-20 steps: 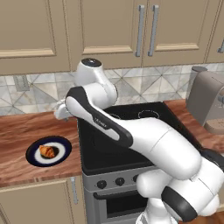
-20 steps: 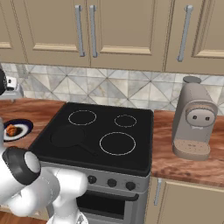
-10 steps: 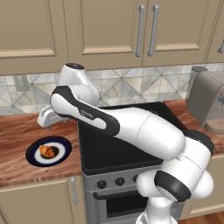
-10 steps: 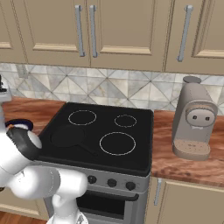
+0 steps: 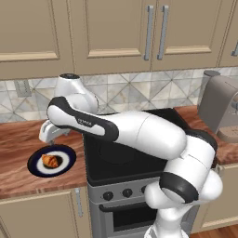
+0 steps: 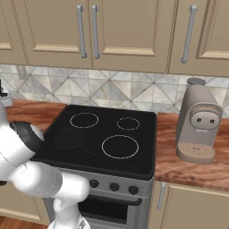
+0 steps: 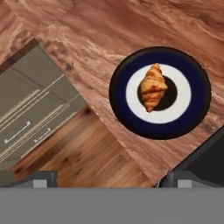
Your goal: Pick the croissant and place it on the pan. Then turn on the stove to warm the croissant.
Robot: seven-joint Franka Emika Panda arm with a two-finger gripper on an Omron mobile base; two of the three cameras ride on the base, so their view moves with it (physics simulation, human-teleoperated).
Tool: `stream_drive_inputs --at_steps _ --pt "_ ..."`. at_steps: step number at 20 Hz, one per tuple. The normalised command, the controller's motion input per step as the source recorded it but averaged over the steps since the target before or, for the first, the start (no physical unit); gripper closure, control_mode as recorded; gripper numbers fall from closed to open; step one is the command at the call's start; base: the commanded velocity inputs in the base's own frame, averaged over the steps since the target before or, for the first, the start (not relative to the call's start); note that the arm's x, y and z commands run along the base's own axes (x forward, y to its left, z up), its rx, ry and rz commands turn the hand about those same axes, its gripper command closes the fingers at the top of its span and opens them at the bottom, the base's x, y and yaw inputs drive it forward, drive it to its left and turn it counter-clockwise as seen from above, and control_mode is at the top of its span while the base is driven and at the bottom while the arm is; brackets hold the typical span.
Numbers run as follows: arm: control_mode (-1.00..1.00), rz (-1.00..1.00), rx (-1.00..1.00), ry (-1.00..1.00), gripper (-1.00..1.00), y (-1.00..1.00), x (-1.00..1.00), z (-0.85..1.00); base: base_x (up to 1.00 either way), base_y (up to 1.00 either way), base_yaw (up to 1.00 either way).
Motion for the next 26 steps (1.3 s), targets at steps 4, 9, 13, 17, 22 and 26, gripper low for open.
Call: stream_drive_inputs --at_steps 4,9,13,17,22,26 --pt "-1.00 0.00 0.01 0.00 -1.00 0.06 0.04 -0.22 0.00 0.00 0.00" --pt "-1.00 0.00 -0.01 0.00 -1.00 0.00 0.31 -0.65 0.00 0.00 0.00" --pt "-1.00 0.00 -0.04 0.00 -1.00 0.03 0.42 -0.49 0.00 0.00 0.00" --pt "-1.00 0.00 -0.04 0.00 -1.00 0.15 0.45 -0.34 0.00 0.00 0.00" --pt "-1.00 0.00 -0.04 0.00 -1.00 0.33 0.38 -0.20 0.00 0.00 0.00" --pt "-1.00 0.00 -0.04 0.00 -1.00 0.44 0.36 -0.16 0.00 0.00 0.00"
